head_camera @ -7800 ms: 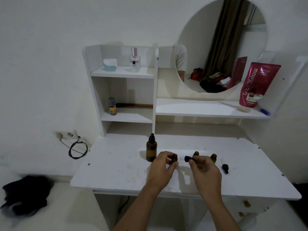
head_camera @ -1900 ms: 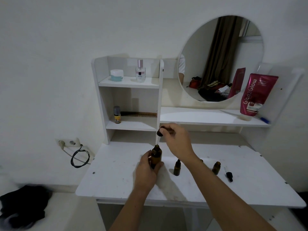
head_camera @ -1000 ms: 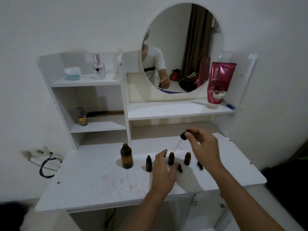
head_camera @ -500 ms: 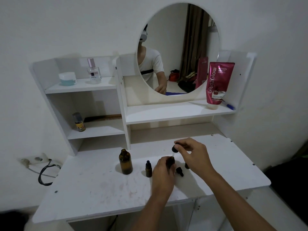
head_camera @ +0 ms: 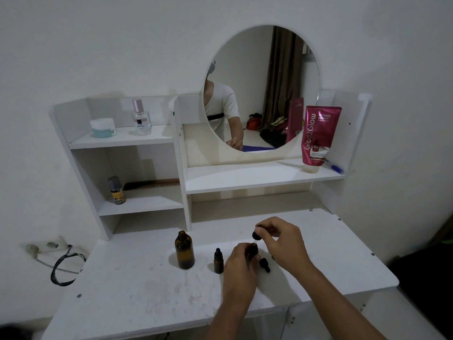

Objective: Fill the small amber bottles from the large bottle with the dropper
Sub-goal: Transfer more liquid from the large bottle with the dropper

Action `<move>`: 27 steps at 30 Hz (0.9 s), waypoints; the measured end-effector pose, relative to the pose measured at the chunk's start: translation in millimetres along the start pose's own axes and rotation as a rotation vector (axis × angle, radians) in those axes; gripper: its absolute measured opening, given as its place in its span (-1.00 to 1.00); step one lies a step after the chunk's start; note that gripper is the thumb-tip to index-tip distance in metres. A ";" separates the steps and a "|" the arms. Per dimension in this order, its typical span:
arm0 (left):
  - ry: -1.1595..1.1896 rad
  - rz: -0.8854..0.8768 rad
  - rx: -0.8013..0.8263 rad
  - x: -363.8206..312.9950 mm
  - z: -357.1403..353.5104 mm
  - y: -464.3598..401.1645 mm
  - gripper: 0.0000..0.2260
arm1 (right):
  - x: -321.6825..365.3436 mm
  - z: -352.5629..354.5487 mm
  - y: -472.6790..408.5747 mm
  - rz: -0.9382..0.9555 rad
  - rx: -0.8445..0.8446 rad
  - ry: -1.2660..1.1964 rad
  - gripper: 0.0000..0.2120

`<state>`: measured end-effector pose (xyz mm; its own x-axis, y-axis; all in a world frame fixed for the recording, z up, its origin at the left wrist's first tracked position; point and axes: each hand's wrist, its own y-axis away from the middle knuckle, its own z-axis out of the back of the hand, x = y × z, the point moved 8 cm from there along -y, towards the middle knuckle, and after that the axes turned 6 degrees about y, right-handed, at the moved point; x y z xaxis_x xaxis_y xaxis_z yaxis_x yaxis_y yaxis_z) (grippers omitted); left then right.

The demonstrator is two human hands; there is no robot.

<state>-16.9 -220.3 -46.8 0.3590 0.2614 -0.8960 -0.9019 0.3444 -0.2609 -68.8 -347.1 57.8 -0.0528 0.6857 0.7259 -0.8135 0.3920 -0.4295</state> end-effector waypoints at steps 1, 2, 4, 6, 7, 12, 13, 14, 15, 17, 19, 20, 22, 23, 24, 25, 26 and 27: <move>0.002 -0.004 0.004 1.6 -1.1 -0.2 -0.84 | 2.3 0.6 0.1 0.017 -0.014 0.012 -0.88; 0.003 -0.003 0.009 2.8 -2.1 -0.7 -0.84 | 5.0 1.2 -0.1 0.041 -0.028 0.026 -0.85; -0.002 -0.008 0.018 4.9 -4.5 -1.5 -0.85 | 10.2 1.7 -0.5 0.085 -0.053 0.047 -0.81; -0.015 -0.006 0.020 6.0 -5.6 -1.9 -0.86 | 10.7 1.8 -0.1 0.093 -0.074 0.054 -0.80; -0.025 -0.005 0.017 6.2 -5.7 -2.3 -0.86 | 9.7 1.5 0.7 0.081 -0.076 0.048 -0.81; -0.082 -0.003 0.009 11.0 -6.9 -4.6 -0.84 | 8.7 -0.2 4.3 0.038 -0.034 -0.016 -0.89; -0.088 0.006 0.007 11.5 -6.7 -3.6 -0.83 | 10.0 0.9 4.8 0.037 -0.034 -0.021 -0.89; -0.093 0.015 0.002 11.0 -5.7 -2.2 -0.80 | 11.8 2.8 5.5 0.039 -0.038 -0.026 -0.90; -0.105 0.034 -0.006 9.3 -3.8 -0.3 -0.73 | 14.0 5.2 5.8 0.038 -0.045 -0.032 -0.90; -0.127 0.087 -0.014 4.5 1.6 5.6 -0.55 | 18.5 11.3 5.9 0.024 -0.066 -0.046 -0.92; -0.106 0.116 -0.016 0.6 5.1 13.9 -0.48 | 25.7 20.1 5.5 0.023 -0.108 -0.046 -0.91; -0.096 0.123 -0.015 -0.6 6.2 19.3 -0.48 | 30.2 25.3 5.4 0.028 -0.136 -0.044 -0.90; -0.104 0.122 0.001 -2.7 8.0 31.2 -0.48 | 39.7 35.5 5.4 0.040 -0.190 -0.039 -0.89; -0.116 0.113 0.014 -3.5 9.1 38.0 -0.46 | 45.0 39.2 5.6 0.051 -0.208 -0.037 -0.88; -0.122 0.104 0.026 -4.0 11.0 44.5 -0.45 | 50.2 41.5 5.9 0.062 -0.218 -0.039 -0.89; -0.115 0.096 0.030 -5.3 15.0 51.1 -0.46 | 55.2 42.1 6.2 0.069 -0.222 -0.044 -0.89; -0.103 0.091 0.032 -5.6 20.8 57.6 -0.48 | 59.4 41.2 6.7 0.072 -0.220 -0.054 -0.89; -0.084 0.086 0.026 -5.0 28.0 63.1 -0.50 | 63.9 38.7 7.4 0.074 -0.213 -0.065 -0.90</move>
<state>-68.9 -174.6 -48.7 0.3009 0.3655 -0.8808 -0.9239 0.3407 -0.1742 -100.5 -324.1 121.7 -0.1512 0.6790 0.7184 -0.6660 0.4671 -0.5816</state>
